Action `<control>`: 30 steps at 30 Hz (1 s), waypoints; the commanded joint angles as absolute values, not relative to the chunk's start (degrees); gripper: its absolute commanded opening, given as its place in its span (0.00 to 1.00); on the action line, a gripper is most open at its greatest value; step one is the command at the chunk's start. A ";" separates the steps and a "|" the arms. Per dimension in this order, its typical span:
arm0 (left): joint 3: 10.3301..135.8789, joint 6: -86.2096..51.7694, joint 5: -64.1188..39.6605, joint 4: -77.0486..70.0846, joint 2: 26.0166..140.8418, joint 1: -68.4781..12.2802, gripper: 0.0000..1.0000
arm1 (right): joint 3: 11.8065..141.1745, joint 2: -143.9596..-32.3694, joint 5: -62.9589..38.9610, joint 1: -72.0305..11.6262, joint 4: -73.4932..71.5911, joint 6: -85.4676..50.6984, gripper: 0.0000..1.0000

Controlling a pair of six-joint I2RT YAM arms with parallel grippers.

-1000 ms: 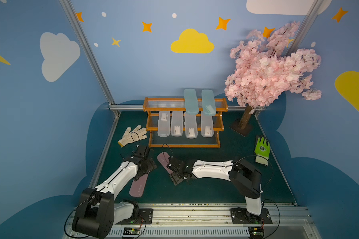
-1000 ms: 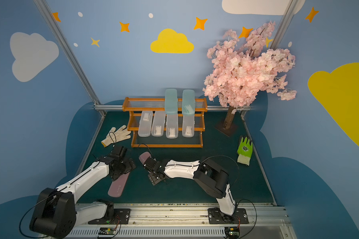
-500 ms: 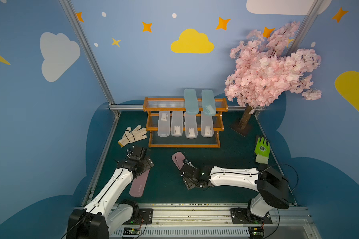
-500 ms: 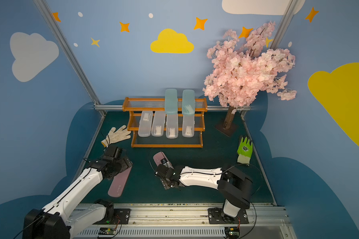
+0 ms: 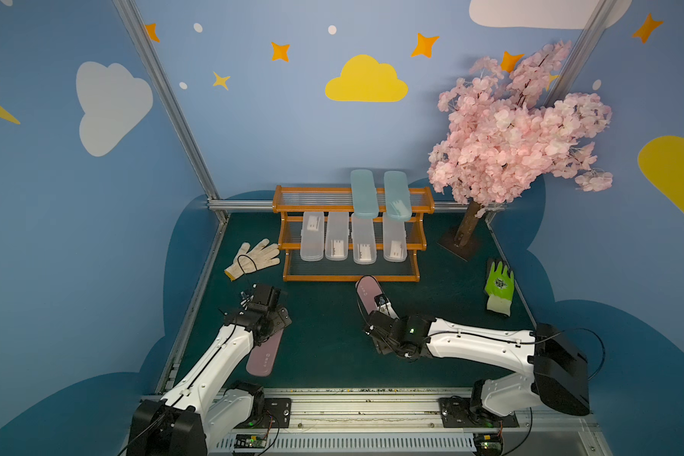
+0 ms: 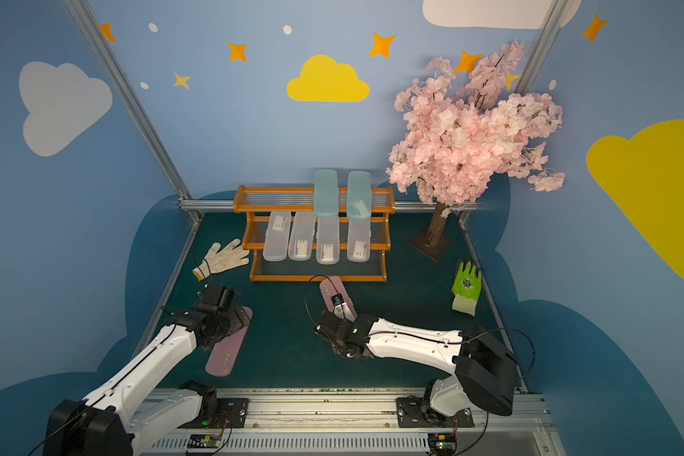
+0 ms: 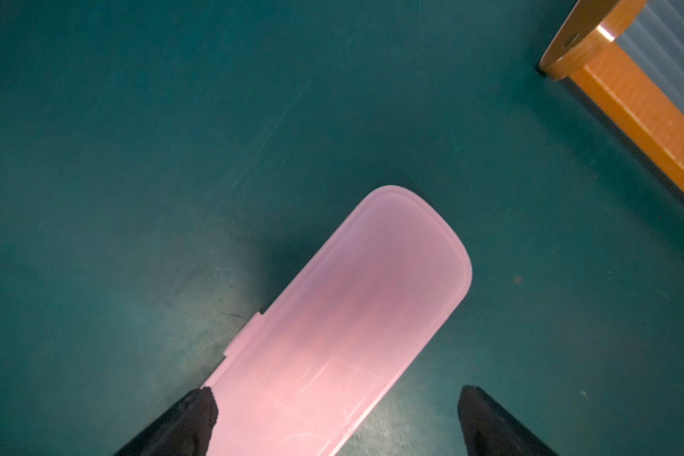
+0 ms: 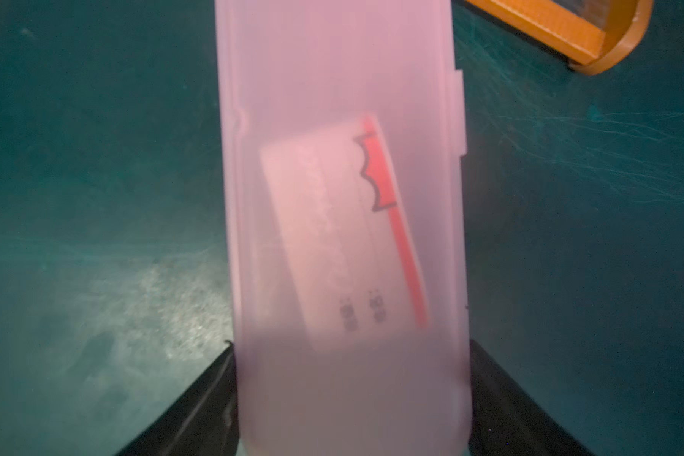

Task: Place the pencil cases on the shelf according to color
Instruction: Place the pencil case on the shelf.

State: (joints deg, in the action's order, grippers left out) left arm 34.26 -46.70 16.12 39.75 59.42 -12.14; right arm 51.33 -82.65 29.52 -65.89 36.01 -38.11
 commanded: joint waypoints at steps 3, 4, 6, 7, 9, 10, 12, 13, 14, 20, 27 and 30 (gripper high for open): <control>34.01 -46.41 14.40 39.22 61.19 -12.22 1.00 | 50.06 -80.47 26.98 -59.63 30.64 -34.95 0.50; 34.08 -46.41 14.02 39.12 61.50 -12.18 1.00 | 49.98 -80.55 26.28 -58.62 29.19 -34.17 0.50; 33.70 -46.48 13.50 38.45 62.00 -12.21 1.00 | 50.22 -81.28 24.58 -56.67 26.45 -32.80 0.50; 33.30 -46.67 13.32 38.00 62.26 -12.18 1.00 | 50.71 -82.01 23.80 -55.70 25.21 -32.23 0.50; 32.96 -46.77 13.11 37.57 62.81 -12.17 1.00 | 51.77 -84.03 22.76 -53.77 23.61 -32.02 0.50; 32.87 -46.76 12.92 37.45 63.17 -12.20 1.00 | 52.51 -85.27 22.26 -52.72 23.05 -31.95 0.50; 32.87 -46.68 12.43 37.36 63.60 -12.26 1.00 | 54.09 -87.33 21.94 -51.24 22.45 -32.21 0.49; 32.87 -46.59 12.09 37.27 63.78 -12.29 1.00 | 54.87 -88.34 22.22 -50.58 22.31 -32.71 0.50; 32.79 -46.43 11.80 37.03 63.88 -12.30 1.00 | 55.60 -89.26 22.71 -50.09 22.32 -33.52 0.50; 32.17 -45.62 10.87 35.17 65.67 -12.39 1.00 | 60.18 -95.25 23.25 -47.76 20.76 -34.19 0.50; 32.43 -45.44 9.79 35.08 67.50 -12.44 1.00 | 64.36 -101.25 21.49 -45.13 18.17 -34.10 0.47; 32.20 -45.44 9.45 34.90 67.25 -12.43 1.00 | 65.79 -103.00 20.76 -44.33 17.12 -33.95 0.47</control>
State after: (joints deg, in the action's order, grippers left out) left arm 33.23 -45.45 12.10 35.05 66.26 -12.29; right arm 63.55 -102.04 21.28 -45.04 19.94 -33.67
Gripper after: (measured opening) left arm 0.998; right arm 0.781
